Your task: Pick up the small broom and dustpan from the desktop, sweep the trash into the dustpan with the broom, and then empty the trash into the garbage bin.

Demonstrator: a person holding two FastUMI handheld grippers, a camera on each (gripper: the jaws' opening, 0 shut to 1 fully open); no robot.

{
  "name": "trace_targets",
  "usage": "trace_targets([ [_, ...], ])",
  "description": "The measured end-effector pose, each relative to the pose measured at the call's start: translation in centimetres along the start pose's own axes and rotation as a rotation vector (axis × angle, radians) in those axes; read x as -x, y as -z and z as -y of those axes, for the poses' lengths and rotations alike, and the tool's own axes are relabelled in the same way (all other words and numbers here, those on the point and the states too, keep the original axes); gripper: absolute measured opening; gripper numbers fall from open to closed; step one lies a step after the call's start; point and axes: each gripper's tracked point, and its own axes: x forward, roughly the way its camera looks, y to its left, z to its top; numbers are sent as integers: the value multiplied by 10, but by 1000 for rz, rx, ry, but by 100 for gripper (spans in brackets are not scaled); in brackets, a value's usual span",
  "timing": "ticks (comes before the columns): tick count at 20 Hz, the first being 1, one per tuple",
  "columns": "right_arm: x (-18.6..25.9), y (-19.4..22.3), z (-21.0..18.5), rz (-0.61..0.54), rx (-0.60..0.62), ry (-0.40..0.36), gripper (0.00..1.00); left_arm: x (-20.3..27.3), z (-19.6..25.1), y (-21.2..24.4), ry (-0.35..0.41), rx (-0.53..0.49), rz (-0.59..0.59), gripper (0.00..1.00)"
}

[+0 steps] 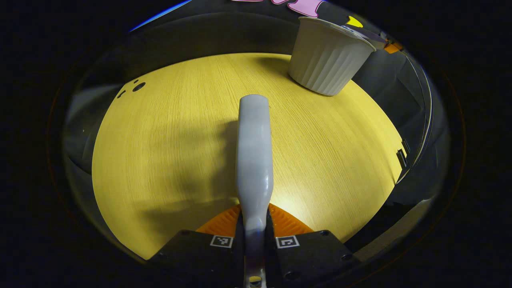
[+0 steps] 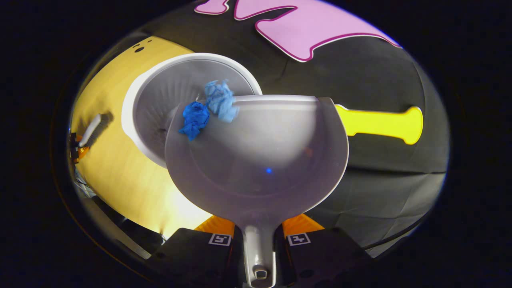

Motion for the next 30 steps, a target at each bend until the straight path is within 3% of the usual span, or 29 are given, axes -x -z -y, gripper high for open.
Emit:
trace_targets([
  [4, 1, -8, 3, -7, 83, 32, 36, 0, -1, 1, -3, 6, 2, 24],
  [9, 6, -26, 14, -23, 280, 105, 36, -2, -1, 6, -8, 4, -5, 24],
  [13, 6, -33, 12, -35, 334, 115, 36, -2, -2, 6, -14, 17, 6, 28],
  [16, 5, -38, 10, -33, 342, 109, 36, -3, -3, 8, -18, 19, 1, 24],
  [22, 6, -33, 9, 17, 279, 89, 36, -3, -4, 7, -36, 18, 5, 25],
  [23, 6, -30, 11, 34, 246, 74, 36, -2, -5, 6, -40, 19, 6, 28],
  [24, 7, -26, 12, 49, 208, 61, 36, -2, -5, 6, -44, 18, 4, 24],
  [30, 31, -8, 25, 196, -105, -30, 36, -1, -8, 4, -72, -1, 2, 25],
])
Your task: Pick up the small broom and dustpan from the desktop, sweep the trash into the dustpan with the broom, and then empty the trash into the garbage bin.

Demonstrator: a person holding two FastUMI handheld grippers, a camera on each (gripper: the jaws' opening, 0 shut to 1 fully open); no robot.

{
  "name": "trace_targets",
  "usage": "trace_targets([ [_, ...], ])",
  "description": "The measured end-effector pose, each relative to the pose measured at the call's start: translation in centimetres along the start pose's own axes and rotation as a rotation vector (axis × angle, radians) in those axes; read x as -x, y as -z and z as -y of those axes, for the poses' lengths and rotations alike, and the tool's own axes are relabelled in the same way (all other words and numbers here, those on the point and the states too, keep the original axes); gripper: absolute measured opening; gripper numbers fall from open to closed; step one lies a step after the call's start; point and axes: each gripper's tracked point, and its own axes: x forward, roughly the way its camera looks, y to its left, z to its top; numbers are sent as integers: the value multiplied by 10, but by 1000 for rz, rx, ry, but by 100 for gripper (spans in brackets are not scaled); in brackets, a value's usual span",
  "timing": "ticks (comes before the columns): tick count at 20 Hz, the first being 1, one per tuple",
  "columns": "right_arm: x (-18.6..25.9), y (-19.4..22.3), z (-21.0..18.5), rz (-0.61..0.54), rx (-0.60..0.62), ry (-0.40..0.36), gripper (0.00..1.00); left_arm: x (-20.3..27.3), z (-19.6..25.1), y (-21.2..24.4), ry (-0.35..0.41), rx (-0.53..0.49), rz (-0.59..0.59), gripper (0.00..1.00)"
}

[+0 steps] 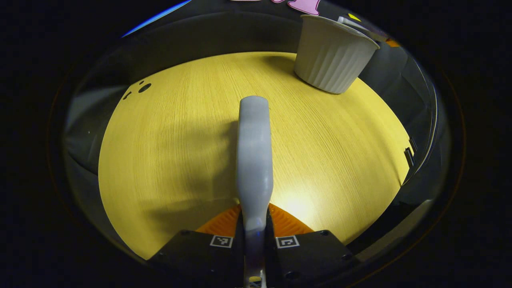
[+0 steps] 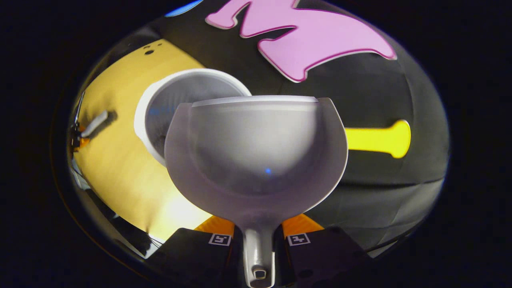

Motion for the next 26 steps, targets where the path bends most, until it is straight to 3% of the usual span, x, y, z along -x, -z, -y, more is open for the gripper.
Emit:
trace_targets([
  [2, 17, 9, 0, 52, -86, -32, 41, 0, -1, 1, -10, -1, -6, 24],
  [3, 27, 15, 0, 71, -111, -46, 36, 0, -1, 1, -14, 2, -9, 24],
  [9, 68, 53, -34, 128, -184, -155, 36, 0, -3, 1, -37, 14, -16, 25],
  [10, 74, 59, -47, 138, -205, -183, 36, 0, -2, 1, -40, 16, -15, 28],
  [17, 87, 109, -161, 118, -252, -361, 36, 0, -4, 3, -64, 20, -25, 25],
  [21, 61, 133, -232, 42, -255, -446, 36, 1, -4, 3, -71, 20, -31, 25],
  [26, 12, 149, -314, -52, -244, -487, 36, 0, -5, 4, -79, 21, -37, 25],
])
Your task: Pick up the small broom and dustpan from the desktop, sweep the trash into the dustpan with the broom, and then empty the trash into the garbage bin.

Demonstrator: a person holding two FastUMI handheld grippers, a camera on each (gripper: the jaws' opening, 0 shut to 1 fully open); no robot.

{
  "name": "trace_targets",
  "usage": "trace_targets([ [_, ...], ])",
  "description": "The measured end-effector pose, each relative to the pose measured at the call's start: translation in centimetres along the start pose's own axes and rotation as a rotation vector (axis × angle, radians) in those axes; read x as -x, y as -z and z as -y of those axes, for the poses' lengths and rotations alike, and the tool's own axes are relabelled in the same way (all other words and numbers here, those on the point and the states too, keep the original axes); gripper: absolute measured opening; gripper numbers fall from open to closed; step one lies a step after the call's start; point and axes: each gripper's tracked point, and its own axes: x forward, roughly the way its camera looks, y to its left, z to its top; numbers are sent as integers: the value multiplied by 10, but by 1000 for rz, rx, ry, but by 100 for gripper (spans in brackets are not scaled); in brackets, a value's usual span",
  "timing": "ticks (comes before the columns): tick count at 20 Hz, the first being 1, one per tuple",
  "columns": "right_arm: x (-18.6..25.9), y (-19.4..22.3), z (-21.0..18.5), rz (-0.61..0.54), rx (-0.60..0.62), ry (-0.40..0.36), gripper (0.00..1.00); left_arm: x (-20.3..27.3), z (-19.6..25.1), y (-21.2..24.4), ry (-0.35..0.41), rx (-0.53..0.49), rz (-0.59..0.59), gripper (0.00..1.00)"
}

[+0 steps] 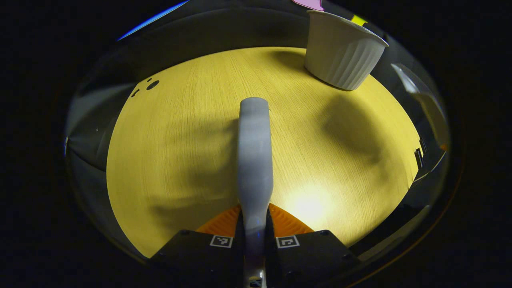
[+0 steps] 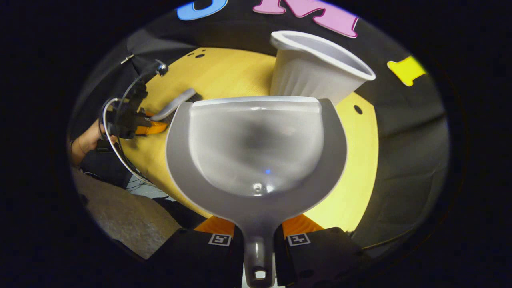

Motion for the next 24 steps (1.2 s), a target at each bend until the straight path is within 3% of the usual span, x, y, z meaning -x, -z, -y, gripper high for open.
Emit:
trace_targets([
  [3, -46, 3, -19, -26, -66, -23, 36, 0, 1, 0, -3, 10, -7, 25],
  [9, -101, -3, -25, -60, -153, 17, 36, -1, 0, 2, -15, 17, -12, 25],
  [20, -113, -1, -23, -81, -183, 21, 37, -1, -3, 5, -38, 11, -22, 28],
  [21, -111, -2, -23, -71, -189, 14, 44, 0, -3, 5, -37, 8, -21, 28],
  [22, -111, -1, -24, -67, -196, 14, 32, 0, -3, 6, -37, 1, -21, 29],
  [24, -110, -1, -23, -52, -203, 8, 47, 1, -5, 6, -39, -17, -21, 31],
])
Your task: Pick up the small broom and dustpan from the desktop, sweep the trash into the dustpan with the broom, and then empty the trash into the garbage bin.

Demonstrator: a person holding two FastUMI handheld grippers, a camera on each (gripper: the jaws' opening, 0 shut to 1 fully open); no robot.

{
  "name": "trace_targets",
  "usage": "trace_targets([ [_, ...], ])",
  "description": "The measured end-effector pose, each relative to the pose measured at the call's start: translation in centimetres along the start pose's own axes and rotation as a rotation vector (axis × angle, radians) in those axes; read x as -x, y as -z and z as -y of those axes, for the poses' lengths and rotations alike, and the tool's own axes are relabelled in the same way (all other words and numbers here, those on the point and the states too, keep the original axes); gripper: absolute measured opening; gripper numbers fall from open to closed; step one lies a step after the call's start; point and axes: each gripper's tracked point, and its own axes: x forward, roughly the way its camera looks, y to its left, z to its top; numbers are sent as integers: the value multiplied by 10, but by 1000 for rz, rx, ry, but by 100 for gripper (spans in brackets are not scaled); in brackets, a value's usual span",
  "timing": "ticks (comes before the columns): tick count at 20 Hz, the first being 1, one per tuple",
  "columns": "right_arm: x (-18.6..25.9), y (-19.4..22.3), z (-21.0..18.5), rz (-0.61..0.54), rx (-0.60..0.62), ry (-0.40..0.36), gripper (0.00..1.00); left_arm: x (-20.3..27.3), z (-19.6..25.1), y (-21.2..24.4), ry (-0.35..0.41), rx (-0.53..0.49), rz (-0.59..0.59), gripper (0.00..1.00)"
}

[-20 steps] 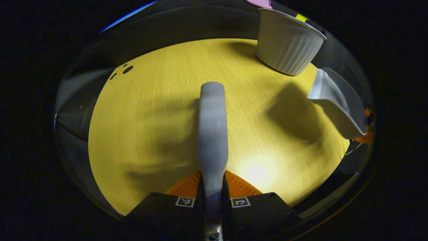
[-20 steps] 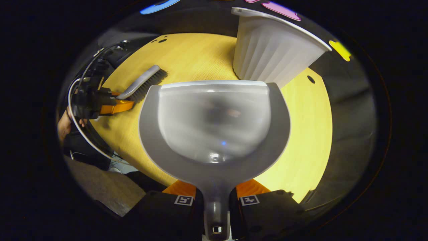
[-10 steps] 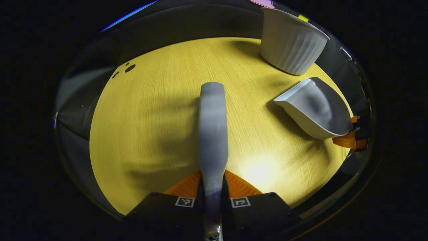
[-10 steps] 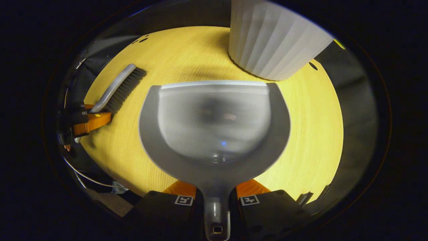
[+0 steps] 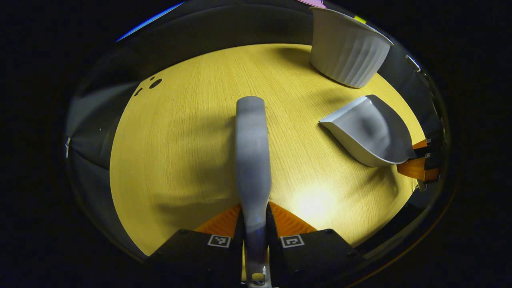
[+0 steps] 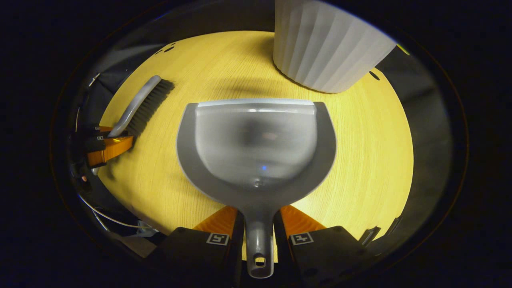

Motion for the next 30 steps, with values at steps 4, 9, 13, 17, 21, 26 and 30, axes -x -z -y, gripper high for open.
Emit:
trace_targets([
  [4, 15, -1, 3, 26, -30, -21, 39, 6, 0, -3, -3, -13, 19, 46],
  [9, 53, -10, 11, 117, 1, -23, 57, 26, -7, -19, -52, -11, 105, 67],
  [13, 90, -30, 15, 230, 3, -15, 59, 64, -7, -45, -55, 15, 232, 70],
  [17, 142, -70, 20, 432, 8, -9, 64, 122, 1, -95, 12, 37, 451, 70],
  [21, 205, -118, 29, 672, 21, 51, 72, 195, -1, -153, -4, 26, 742, 71],
  [26, 268, -158, 40, 901, -1, 117, 87, 277, -1, -190, -10, 66, 1004, 81],
  [30, 309, -174, 44, 1025, 25, 170, 94, 316, -6, -202, -38, 80, 1114, 84],
])
